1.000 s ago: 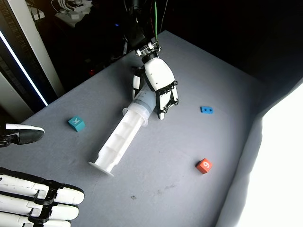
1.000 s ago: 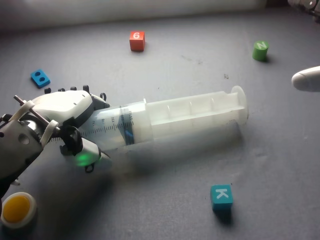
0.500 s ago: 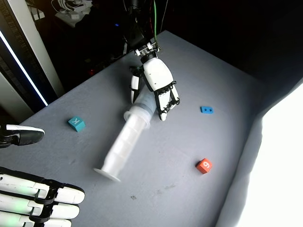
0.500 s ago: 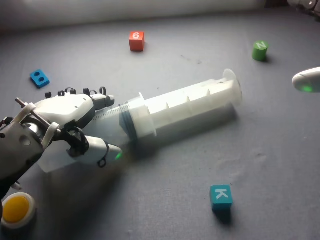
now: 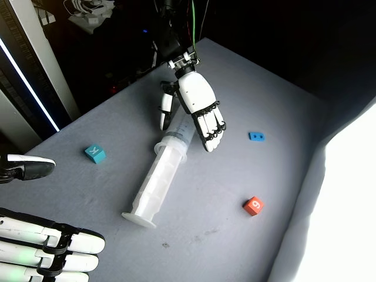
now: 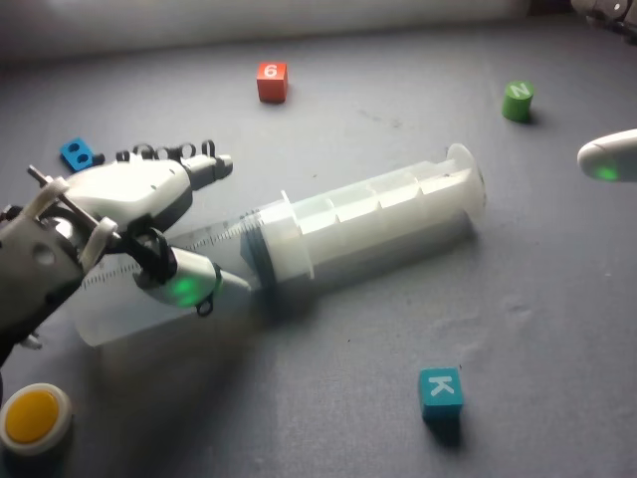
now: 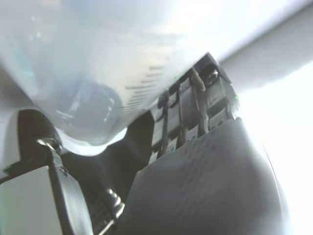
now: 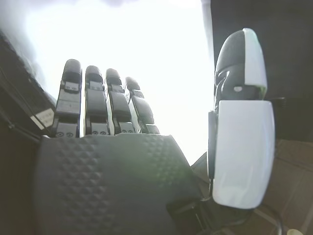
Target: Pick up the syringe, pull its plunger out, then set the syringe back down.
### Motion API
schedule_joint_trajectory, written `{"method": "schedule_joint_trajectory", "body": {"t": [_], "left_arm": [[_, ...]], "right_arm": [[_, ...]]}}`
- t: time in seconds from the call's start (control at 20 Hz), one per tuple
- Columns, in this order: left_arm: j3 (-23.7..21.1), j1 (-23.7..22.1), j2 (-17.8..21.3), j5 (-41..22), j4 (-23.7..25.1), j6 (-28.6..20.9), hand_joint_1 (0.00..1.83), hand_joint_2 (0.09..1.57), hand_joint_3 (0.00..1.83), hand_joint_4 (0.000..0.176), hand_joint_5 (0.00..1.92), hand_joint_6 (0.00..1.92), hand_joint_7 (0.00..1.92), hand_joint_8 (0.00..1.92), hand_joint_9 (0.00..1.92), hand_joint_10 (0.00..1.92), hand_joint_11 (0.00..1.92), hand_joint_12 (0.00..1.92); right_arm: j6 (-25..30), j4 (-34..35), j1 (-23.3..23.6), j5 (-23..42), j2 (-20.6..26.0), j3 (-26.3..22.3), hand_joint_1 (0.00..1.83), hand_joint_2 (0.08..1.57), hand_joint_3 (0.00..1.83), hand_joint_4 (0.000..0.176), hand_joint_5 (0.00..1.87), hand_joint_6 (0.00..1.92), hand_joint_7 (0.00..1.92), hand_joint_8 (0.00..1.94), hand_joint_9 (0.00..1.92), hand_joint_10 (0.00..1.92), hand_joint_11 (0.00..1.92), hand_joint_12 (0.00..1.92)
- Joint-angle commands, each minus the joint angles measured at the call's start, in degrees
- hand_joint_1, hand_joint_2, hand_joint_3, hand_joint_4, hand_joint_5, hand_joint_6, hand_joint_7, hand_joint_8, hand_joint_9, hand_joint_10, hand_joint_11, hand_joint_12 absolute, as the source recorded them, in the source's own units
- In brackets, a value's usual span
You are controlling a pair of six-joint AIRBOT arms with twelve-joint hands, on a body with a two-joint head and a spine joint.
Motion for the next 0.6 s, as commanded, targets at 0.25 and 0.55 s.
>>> {"method": "schedule_joint_trajectory", "body": {"t": [0.25,0.55], "left_arm": [[-1.0,-6.3,2.8,-1.2,6.7,1.7,0.77,0.97,0.00,0.000,0.11,0.00,0.19,0.00,0.21,0.00,0.00,0.67],[-3.5,-12.7,6.1,2.7,9.8,3.5,0.68,0.89,0.00,0.000,0.28,0.04,0.39,0.04,0.39,0.06,0.00,0.88]], "right_arm": [[0.2,-0.2,0.2,7.0,0.3,0.1,0.81,0.91,0.00,0.000,0.00,0.00,0.04,0.00,0.06,0.00,0.00,0.32],[0.2,-0.9,0.2,7.1,0.2,-0.1,0.71,0.92,0.00,0.000,0.05,0.01,0.15,0.02,0.17,0.03,0.00,0.59]]}}
